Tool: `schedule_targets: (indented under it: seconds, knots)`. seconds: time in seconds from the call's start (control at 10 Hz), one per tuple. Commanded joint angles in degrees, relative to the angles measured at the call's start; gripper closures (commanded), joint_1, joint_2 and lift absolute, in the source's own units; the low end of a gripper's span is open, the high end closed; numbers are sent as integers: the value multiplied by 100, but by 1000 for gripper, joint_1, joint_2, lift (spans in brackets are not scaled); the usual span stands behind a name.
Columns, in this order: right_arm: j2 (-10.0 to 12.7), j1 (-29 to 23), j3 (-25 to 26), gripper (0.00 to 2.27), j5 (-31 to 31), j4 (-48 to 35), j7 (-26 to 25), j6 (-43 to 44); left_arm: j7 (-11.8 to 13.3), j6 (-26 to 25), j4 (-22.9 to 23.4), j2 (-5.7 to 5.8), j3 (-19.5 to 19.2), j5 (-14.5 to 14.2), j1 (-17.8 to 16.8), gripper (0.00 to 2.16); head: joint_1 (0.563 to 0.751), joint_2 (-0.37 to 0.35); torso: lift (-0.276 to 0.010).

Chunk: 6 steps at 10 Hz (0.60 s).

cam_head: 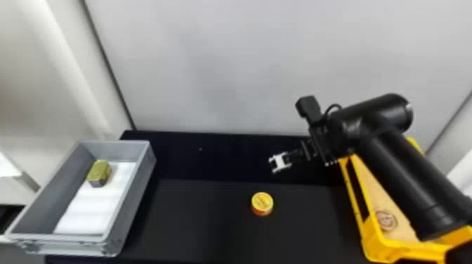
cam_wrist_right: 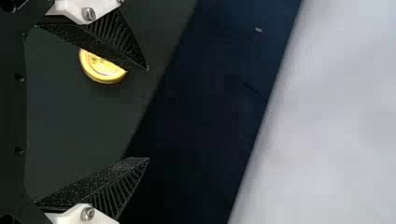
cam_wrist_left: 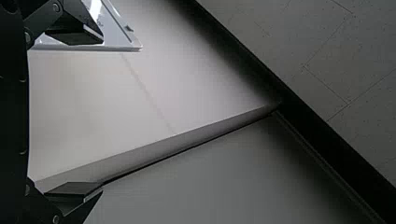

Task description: Pick up the round yellow can and place it in the yellow rectangular box

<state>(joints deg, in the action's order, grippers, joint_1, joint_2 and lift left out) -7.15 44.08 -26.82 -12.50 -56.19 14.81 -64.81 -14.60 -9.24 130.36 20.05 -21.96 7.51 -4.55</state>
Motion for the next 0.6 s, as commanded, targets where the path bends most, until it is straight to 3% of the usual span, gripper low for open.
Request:
schedule_targets:
  seconds: [0.0, 0.5]
  knots:
    - [134, -348, 62, 90, 424, 267, 392, 264, 0, 18, -19, -18, 33, -4, -19, 163, 694, 54, -3]
    - [424, -603, -220, 85, 547, 610, 699, 800, 0, 18, -72, -18, 164, -4, -134, 163, 694, 54, -3]
